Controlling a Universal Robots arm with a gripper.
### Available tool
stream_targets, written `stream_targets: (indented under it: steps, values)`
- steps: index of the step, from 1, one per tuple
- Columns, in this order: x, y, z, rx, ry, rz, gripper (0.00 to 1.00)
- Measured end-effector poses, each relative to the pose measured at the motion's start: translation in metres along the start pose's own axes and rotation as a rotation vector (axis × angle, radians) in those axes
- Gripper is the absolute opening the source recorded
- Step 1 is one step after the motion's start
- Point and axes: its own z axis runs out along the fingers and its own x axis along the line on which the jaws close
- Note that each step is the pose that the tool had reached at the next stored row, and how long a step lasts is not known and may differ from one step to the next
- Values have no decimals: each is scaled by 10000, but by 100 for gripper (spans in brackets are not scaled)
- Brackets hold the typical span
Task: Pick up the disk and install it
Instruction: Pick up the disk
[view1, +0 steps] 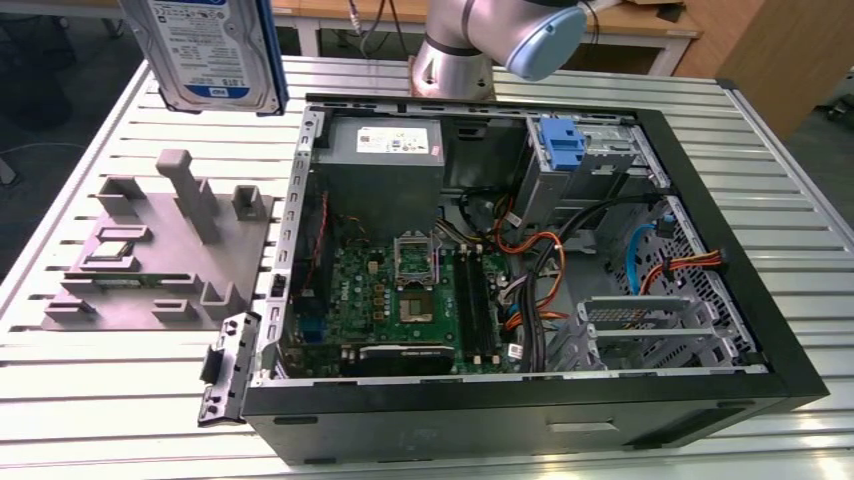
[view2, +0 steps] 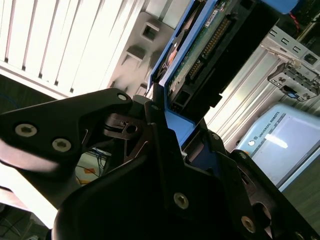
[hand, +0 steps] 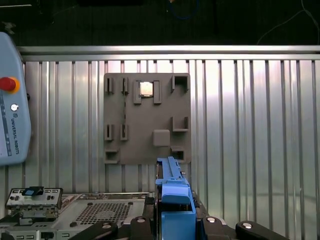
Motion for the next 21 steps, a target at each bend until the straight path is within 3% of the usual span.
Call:
stream_targets:
  steps: [13,21]
  values:
    - [-4,-140,-2,0,0,0,36]
    - [36,-153,-3,0,16,0,36]
